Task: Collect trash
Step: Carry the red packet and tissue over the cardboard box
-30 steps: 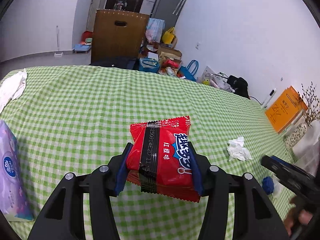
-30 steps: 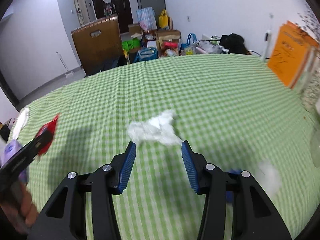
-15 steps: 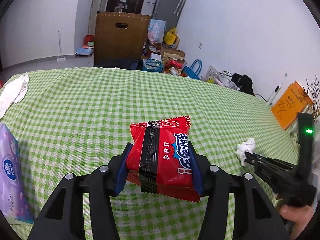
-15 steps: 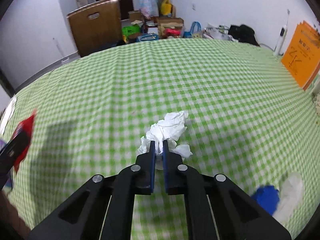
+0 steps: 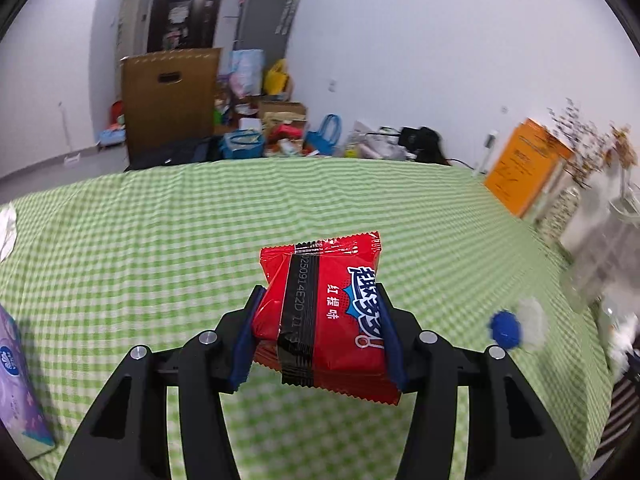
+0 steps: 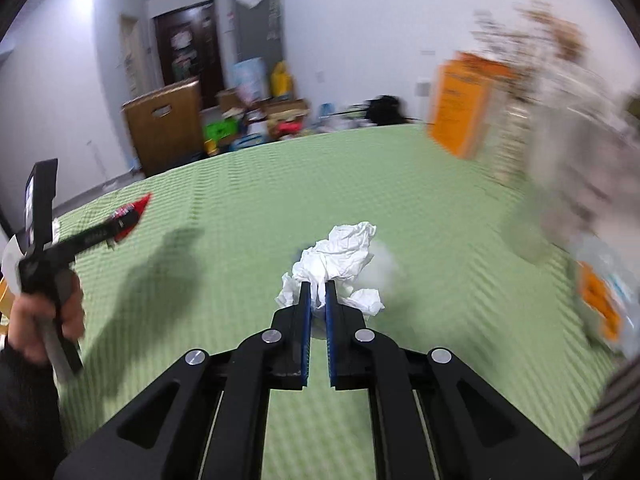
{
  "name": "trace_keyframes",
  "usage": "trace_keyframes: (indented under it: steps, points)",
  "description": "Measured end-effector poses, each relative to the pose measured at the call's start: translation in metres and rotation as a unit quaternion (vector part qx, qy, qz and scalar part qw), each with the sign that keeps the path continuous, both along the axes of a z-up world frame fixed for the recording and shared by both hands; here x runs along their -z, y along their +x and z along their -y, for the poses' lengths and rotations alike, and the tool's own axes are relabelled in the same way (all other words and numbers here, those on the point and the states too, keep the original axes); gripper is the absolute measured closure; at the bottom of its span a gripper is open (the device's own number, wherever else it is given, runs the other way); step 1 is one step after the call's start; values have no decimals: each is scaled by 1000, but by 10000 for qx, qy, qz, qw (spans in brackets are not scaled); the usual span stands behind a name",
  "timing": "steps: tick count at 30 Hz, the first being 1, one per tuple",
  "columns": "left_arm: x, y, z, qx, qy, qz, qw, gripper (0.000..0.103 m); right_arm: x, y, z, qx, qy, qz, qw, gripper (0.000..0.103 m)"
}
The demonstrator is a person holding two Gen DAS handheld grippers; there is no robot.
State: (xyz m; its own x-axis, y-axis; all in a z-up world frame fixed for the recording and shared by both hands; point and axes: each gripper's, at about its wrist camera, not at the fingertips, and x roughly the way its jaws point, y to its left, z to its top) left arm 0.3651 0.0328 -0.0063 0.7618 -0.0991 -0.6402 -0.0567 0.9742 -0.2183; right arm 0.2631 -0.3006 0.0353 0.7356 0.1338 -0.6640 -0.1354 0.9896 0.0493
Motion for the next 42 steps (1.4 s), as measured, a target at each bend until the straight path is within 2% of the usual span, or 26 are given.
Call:
trace_keyframes:
  steps: [6, 10, 12, 14, 18, 21, 22, 26, 29, 32, 34, 39, 42]
  points:
    - [-36, -32, 68, 988, -227, 312, 9944, 53, -1, -106, 123, 1097, -72, -48, 9939, 96]
    - [-48, -58, 128, 1803, -386, 325, 9823, 53, 13, -173, 188, 1612, -73, -392, 9861, 96]
    - [-48, -70, 158, 2196, -412, 274, 9743, 53, 29, -207, 219, 1833, -1, -702, 9806, 96]
    - [-47, -85, 199, 2700, -307, 204, 9622, 53, 51, -233, 243, 2010, 107, -1043, 9740, 96]
    - [-45, -119, 272, 3523, -157, 153, 9356, 53, 101, -284, 285, 2461, 319, -1759, 9526, 96]
    - [-40, -144, 325, 4094, -131, 4, 9123, 53, 136, -311, 303, 2670, 546, -2240, 9357, 96]
    - [-35, -155, 347, 4317, -62, -69, 9020, 53, 146, -319, 307, 2711, 605, -2340, 9317, 96]
    - [-17, -183, 402, 4852, 181, -250, 8738, 53, 190, -337, 328, 2977, 817, -2709, 9118, 96]
    - [-3, -209, 435, 5179, 358, -374, 8538, 53, 222, -339, 339, 3008, 1001, -2953, 9013, 96]
    - [4, -227, 453, 5365, 499, -434, 8413, 53, 227, -338, 336, 2837, 984, -2982, 9060, 96]
    - [7, -231, 464, 5435, 514, -489, 8364, 53, 217, -335, 332, 2599, 996, -2862, 9169, 96]
    - [12, -242, 484, 5568, 477, -573, 8273, 53, 196, -328, 315, 2144, 975, -2740, 9325, 96]
    - [12, -250, 495, 5709, 462, -600, 8175, 53, 180, -320, 300, 1712, 1115, -2486, 9468, 96]
